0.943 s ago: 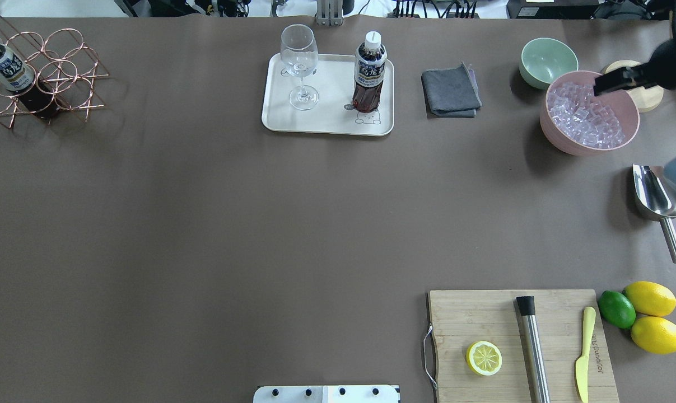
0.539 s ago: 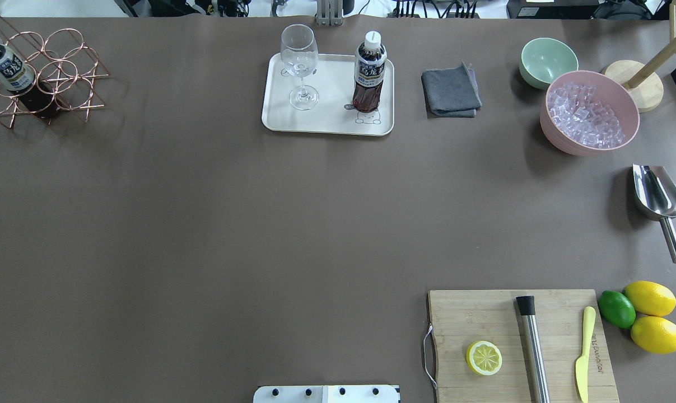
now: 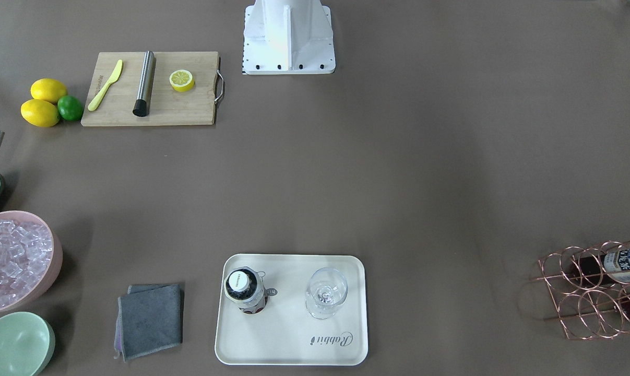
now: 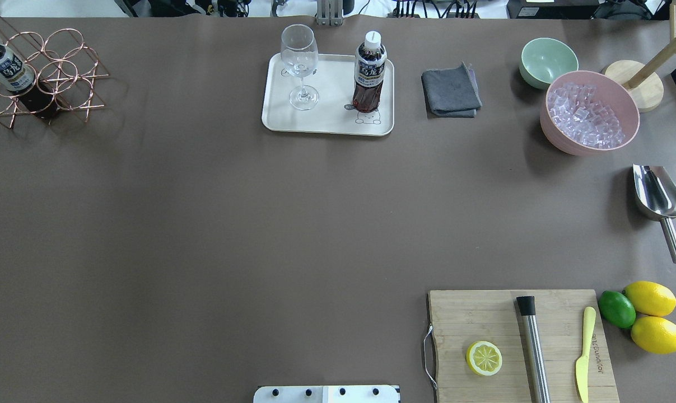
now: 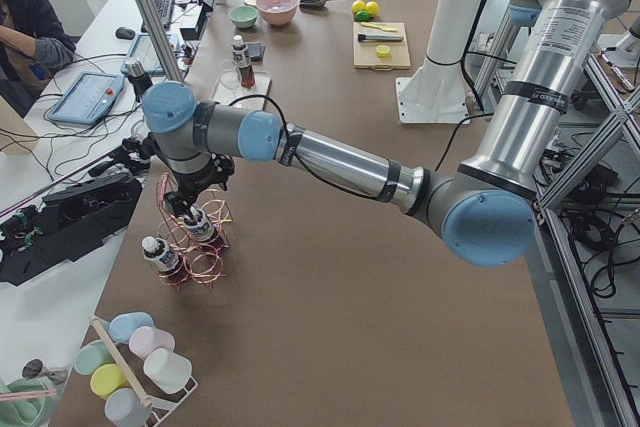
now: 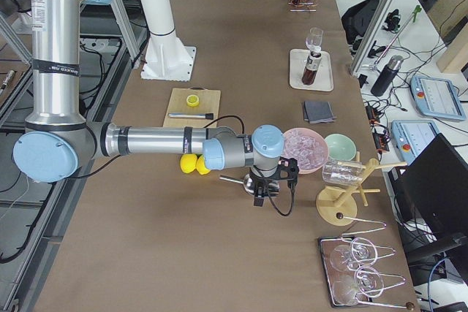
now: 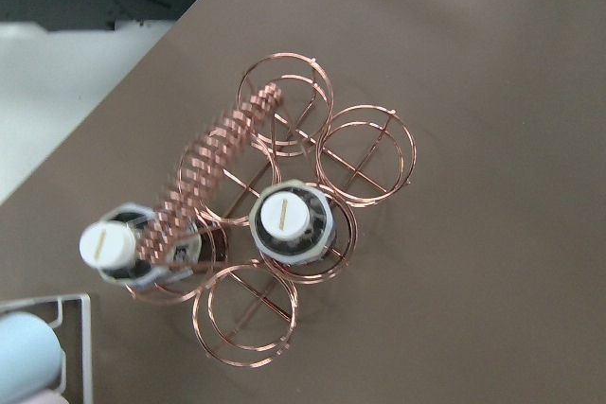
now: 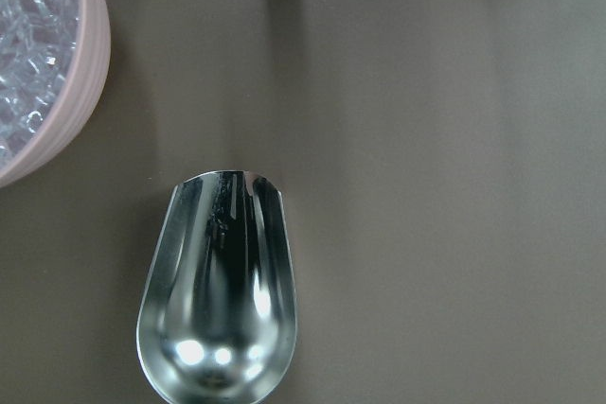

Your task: Take tea from basket to plate

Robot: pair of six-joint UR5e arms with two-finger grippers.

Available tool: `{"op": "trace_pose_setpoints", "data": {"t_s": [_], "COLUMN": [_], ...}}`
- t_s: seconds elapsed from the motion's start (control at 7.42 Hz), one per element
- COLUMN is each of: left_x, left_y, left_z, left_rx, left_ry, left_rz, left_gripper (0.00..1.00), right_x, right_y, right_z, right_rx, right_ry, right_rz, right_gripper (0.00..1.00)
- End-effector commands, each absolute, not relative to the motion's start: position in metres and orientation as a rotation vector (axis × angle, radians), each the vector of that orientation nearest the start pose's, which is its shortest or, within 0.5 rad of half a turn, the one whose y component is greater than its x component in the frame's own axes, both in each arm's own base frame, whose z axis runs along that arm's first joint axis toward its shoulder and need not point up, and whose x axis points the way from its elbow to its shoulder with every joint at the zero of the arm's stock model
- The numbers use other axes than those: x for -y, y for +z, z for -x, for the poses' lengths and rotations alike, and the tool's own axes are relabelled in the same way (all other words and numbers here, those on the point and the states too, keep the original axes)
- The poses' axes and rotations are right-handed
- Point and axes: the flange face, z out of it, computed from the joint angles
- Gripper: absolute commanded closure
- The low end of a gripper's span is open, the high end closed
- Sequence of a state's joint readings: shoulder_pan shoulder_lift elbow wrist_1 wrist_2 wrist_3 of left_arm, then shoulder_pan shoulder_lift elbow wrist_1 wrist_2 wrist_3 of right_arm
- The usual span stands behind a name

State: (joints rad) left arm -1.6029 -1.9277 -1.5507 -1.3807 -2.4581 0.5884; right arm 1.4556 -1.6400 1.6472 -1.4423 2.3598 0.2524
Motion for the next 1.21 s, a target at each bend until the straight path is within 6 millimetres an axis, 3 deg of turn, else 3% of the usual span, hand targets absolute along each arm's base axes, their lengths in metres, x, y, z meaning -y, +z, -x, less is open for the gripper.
{"op": "trace_pose_setpoints", "data": {"t_s": [0.0, 0.13, 0.27, 0.4, 0.67, 1.08], "left_x": [0.553, 0.521, 0.499, 0.478, 0.457, 0.458], "left_y": [0.571, 0.616, 0.648, 0.670, 0.685, 0.678], "left_z": [0.070, 0.067, 0.070, 0.073, 0.077, 0.078], "left_rx": [-0.879, -0.888, -0.855, -0.818, -0.817, -0.803], "left_ry": [0.248, 0.214, 0.193, 0.181, 0.168, 0.018], "left_rz": [-0.134, -0.056, 0.001, 0.042, 0.043, 0.017], "left_gripper": [0.02, 0.02, 0.02, 0.02, 0.02, 0.02], "right_x": [0.469, 0.471, 0.466, 0.461, 0.468, 0.459], "right_y": [0.646, 0.641, 0.629, 0.609, 0.595, 0.607], "right_z": [-0.012, -0.020, -0.038, -0.039, -0.015, -0.016], "right_rx": [0.809, 0.805, 0.805, 0.797, 0.774, 0.767], "right_ry": [0.089, 0.110, 0.156, 0.177, 0.135, 0.146], "right_rz": [0.030, 0.024, 0.025, 0.072, 0.105, 0.132], "right_gripper": [0.00, 0.00, 0.00, 0.00, 0.00, 0.00]}}
